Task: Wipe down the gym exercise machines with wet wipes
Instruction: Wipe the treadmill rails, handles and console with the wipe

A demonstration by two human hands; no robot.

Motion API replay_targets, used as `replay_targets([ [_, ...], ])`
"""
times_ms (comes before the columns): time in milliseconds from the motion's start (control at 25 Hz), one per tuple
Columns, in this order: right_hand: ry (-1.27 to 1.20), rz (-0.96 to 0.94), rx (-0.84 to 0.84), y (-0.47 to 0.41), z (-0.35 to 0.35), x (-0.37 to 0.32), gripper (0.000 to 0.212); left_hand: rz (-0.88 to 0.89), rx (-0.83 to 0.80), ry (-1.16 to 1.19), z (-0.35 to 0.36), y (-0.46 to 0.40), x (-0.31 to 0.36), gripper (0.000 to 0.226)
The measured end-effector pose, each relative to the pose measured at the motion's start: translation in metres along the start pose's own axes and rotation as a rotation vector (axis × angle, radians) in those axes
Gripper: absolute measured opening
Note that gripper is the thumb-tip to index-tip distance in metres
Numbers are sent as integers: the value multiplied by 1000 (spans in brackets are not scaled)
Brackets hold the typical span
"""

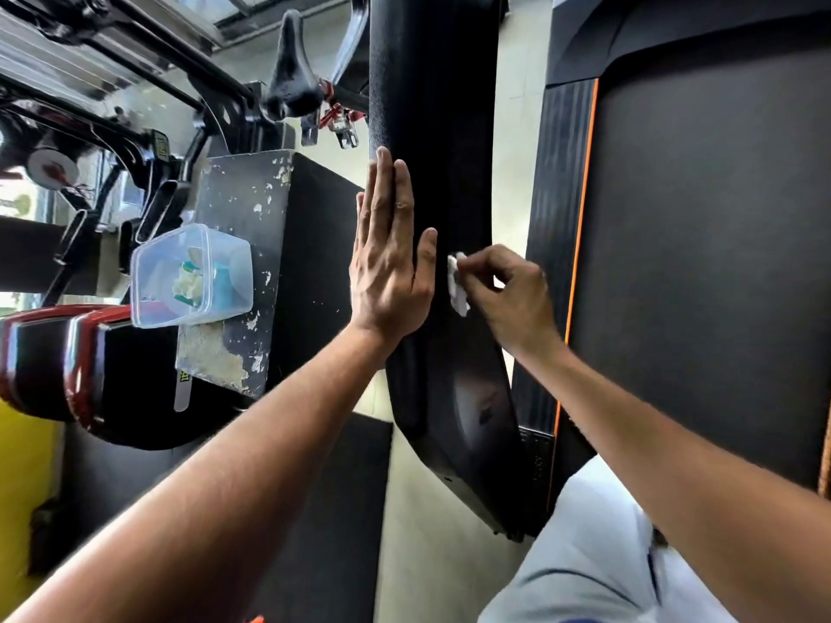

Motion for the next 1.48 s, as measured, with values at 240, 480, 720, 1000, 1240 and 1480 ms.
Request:
replay_targets([
  [240,142,222,74,-16,0,90,12,31,26,-3,1,-1,-2,70],
  [480,53,103,195,-30,6,30,10,40,28,7,3,-4,-5,75],
  [720,51,86,14,76,17,46,3,39,17,8,2,-3,-4,74],
  [1000,83,176,238,-29,13,65,18,71,41,19,3,-4,-5,72],
  [1240,-54,133,-5,105,26,48,7,64,51,14,2,-4,-5,73],
  [1480,169,272,195,15,26,135,9,74,68,-6,7,-3,-7,73],
])
Point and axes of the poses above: each hand's wrist, its own y-axis away from the middle knuckle, its own z-axis out of the palm, x = y × z, the point moved 3 cm from there along -y, towards the middle knuckle, and after that the axes turned 6 degrees about -z, right-handed, at the moved point
